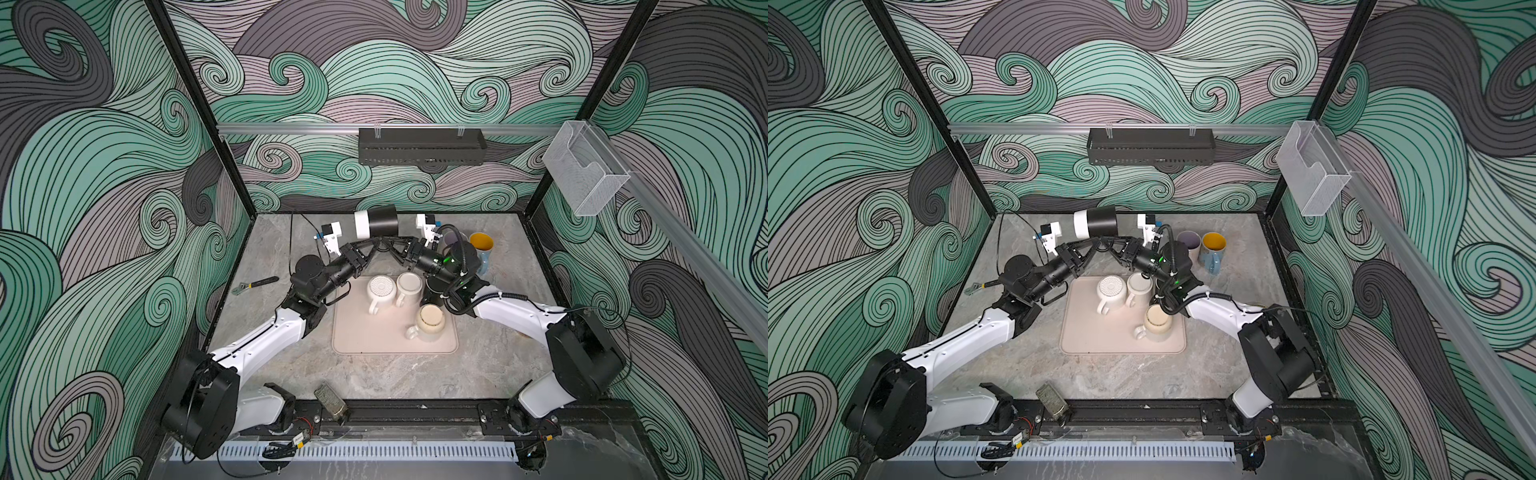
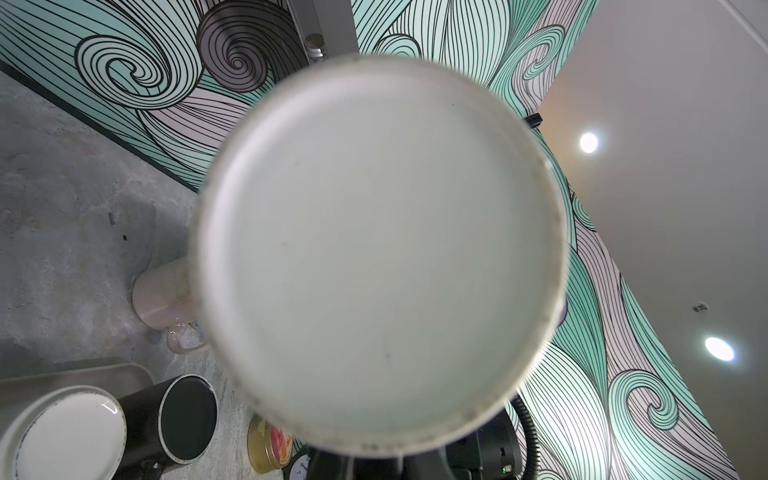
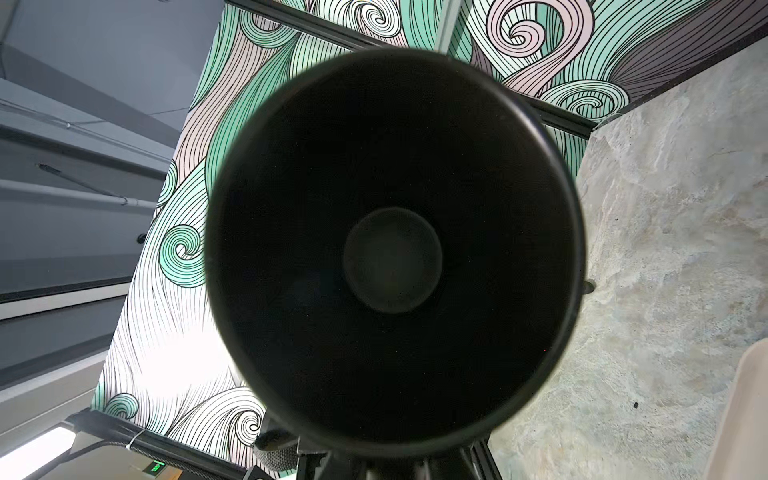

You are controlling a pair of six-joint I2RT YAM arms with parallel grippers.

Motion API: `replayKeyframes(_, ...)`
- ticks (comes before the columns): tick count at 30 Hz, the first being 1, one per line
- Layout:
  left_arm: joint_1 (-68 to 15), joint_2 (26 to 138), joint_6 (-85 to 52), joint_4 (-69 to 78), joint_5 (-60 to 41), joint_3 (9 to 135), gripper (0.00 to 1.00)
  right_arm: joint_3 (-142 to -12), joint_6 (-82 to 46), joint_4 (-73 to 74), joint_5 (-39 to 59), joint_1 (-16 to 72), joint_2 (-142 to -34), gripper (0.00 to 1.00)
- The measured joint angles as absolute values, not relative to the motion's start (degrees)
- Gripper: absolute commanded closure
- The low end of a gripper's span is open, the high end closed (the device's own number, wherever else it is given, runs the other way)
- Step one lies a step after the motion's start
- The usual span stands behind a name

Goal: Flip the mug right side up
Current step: 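Grasp the mug rim with the right gripper while the left gripper holds it, then open the left gripper and withdraw it while the right gripper holds the mug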

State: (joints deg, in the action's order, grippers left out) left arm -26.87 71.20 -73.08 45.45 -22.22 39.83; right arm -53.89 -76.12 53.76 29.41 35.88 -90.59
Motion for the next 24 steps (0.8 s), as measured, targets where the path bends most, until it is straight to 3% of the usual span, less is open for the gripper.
replayKeyframes(1,-26.74,70.81,-72.01,43.33,-22.00,40.18,0.26,-53.89,-76.27,53.39,29.10,35.81,-90.63,1.00)
replayKeyframes(3,-27.20,69.08,-68.84,37.32,-22.26,41.10,0.18,-53.95,-76.27,51.79,28.27,35.44,-90.70,1.00)
replayKeyframes(10,-27.99,57.32,-54.39,13.06,-14.83,43.79,0.07,-54.94,-74.65,43.24,28.10,33.58,-91.42,1.00)
replayKeyframes(18,-27.92,47.48,-46.94,1.67,0.78,40.53,0.01,-58.52,-71.09,36.88,28.49,32.75,-92.62,1.00)
replayKeyframes(24,-27.88,51.68,-42.92,-4.75,0.69,42.87,0.01,-68.60,-58.30,14.85,26.63,32.77,-92.62,1.00)
